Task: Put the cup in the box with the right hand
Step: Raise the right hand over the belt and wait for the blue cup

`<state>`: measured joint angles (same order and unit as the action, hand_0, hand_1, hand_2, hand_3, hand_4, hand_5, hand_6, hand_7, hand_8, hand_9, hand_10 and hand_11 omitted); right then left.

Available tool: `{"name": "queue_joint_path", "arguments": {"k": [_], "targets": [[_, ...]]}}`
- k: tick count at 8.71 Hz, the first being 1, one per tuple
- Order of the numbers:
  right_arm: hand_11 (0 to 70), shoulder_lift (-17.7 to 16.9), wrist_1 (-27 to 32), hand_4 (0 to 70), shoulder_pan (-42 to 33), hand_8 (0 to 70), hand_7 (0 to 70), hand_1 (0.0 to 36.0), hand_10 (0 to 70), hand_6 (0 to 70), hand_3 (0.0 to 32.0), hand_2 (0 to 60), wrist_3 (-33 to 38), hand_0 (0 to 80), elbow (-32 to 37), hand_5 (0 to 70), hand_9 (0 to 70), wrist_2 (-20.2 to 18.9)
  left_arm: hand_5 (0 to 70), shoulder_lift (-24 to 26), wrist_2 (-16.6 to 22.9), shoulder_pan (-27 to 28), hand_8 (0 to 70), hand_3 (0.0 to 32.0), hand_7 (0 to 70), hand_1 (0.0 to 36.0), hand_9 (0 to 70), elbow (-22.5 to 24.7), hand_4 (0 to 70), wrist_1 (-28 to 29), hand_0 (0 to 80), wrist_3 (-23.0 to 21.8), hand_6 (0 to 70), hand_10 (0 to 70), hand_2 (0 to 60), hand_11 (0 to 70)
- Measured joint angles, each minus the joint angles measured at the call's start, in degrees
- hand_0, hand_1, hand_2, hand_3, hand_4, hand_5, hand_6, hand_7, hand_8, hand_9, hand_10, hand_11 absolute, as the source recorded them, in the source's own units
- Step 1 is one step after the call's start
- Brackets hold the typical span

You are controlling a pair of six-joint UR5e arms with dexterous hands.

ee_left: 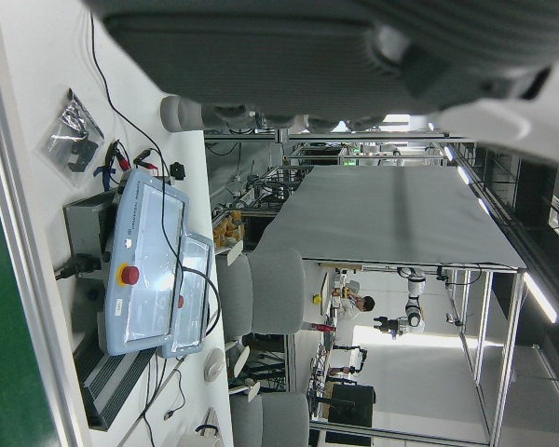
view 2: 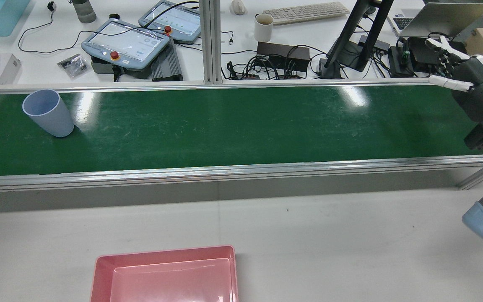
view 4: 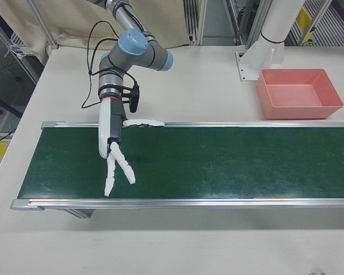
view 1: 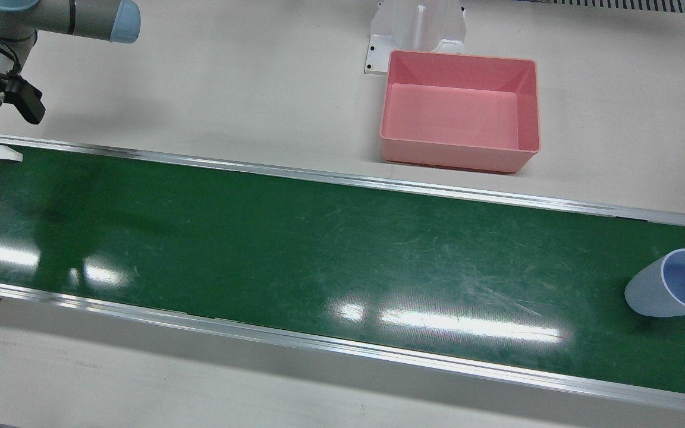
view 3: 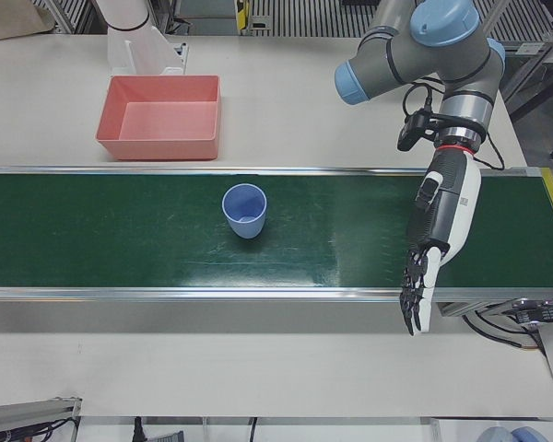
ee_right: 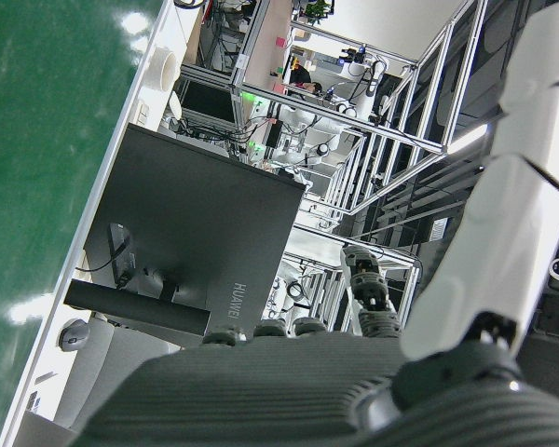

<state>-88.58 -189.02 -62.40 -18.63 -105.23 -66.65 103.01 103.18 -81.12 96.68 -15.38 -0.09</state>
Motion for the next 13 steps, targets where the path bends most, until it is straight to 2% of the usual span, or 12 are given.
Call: {"name": "queue_joint_path", "arguments": {"k": [3,6,8,12,13], "targets": [[0.0,0.02,-0.62,0.0,0.04,0.0,0.0,16.4,0.0,0.2,0.0,17.5,1.58,45.8,0.45,2.9,0.0,-0.22,0.0,0.0,0.0,0.0,0.0,0.0,0.0,0.0,0.0,0.0,0.0,0.0,0.0,0.0,0.0,0.0,0.0,0.0],[0.0,0.71,-4.57,1.3,0.12,0.0,2.4,17.9,0.0,1.3,0.0,22.9,3.3,46.0,0.25,2.7,0.0,-0.84,0.0,0.0,0.0,0.0,0.0,0.0,0.0,0.0,0.0,0.0,0.0,0.0,0.0,0.0,0.0,0.0,0.0,0.0],[0.0,0.83,-5.29,2.7,0.26,0.0,3.0,17.6,0.0,1.3,0.0,23.2,3.48,45.9,0.39,2.6,0.0,-0.99,0.0,0.0,0.0,0.0,0.0,0.0,0.0,0.0,0.0,0.0,0.0,0.0,0.0,0.0,0.0,0.0,0.0,0.0],[0.0,1.03,-5.77,0.5,0.47,0.0,2.0,17.0,0.0,1.1,0.0,20.6,3.35,45.9,-0.25,2.7,0.0,-1.02,0.0,0.0,0.0,0.0,0.0,0.0,0.0,0.0,0.0,0.0,0.0,0.0,0.0,0.0,0.0,0.0,0.0,0.0],[0.0,1.18,-6.02,0.1,0.59,0.0,0.9,15.9,0.0,0.7,0.0,15.0,2.9,46.4,-0.9,2.6,0.0,-1.01,0.0,0.0,0.0,0.0,0.0,0.0,0.0,0.0,0.0,0.0,0.0,0.0,0.0,0.0,0.0,0.0,0.0,0.0]]}}
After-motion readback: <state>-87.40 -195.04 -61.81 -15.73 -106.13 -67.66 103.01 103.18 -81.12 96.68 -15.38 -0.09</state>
